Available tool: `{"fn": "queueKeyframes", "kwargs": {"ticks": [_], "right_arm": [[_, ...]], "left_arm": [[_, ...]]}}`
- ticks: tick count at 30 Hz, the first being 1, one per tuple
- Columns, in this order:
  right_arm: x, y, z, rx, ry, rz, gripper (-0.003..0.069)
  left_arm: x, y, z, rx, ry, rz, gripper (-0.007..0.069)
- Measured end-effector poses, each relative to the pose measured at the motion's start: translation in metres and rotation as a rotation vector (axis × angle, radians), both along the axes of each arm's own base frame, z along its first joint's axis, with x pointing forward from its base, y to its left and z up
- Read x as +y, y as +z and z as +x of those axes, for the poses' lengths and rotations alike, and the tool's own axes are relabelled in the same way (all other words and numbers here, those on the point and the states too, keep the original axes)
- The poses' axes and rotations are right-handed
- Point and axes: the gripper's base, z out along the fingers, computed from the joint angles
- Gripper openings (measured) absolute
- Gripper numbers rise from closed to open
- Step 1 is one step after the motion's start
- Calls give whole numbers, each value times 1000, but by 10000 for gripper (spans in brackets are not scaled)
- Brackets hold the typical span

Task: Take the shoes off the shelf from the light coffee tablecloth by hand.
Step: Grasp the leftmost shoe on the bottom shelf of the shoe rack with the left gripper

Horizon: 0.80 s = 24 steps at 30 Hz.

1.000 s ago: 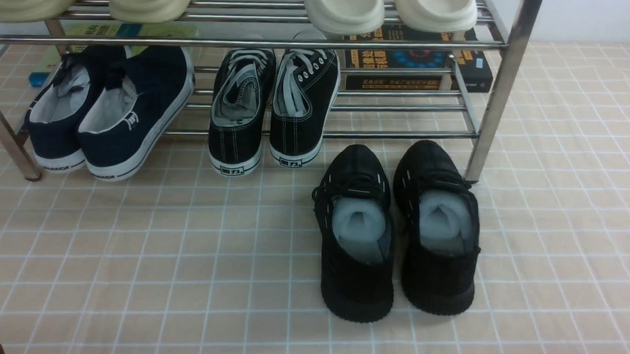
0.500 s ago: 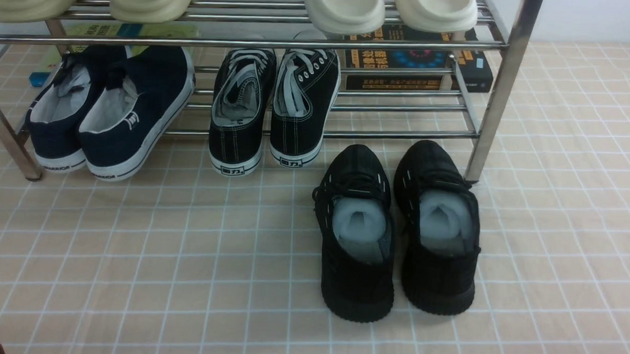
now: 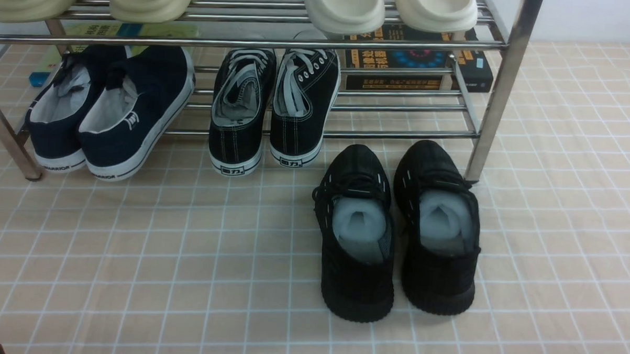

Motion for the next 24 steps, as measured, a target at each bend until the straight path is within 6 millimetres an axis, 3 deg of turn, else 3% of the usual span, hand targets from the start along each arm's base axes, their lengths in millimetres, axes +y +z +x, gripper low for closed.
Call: {"fn": "queueKeyframes", "kwargs": {"ticks": [8, 17, 24], "right_arm": [[0, 0, 0, 0, 0, 0, 211], [0, 0, 0, 0, 0, 0, 220], [0, 0, 0, 0, 0, 0, 226]], "left_arm": [[1, 0, 0, 2, 3, 35, 240], [11, 2, -1, 14, 27, 334, 240], [14, 4, -1, 14, 35, 440, 240]]}}
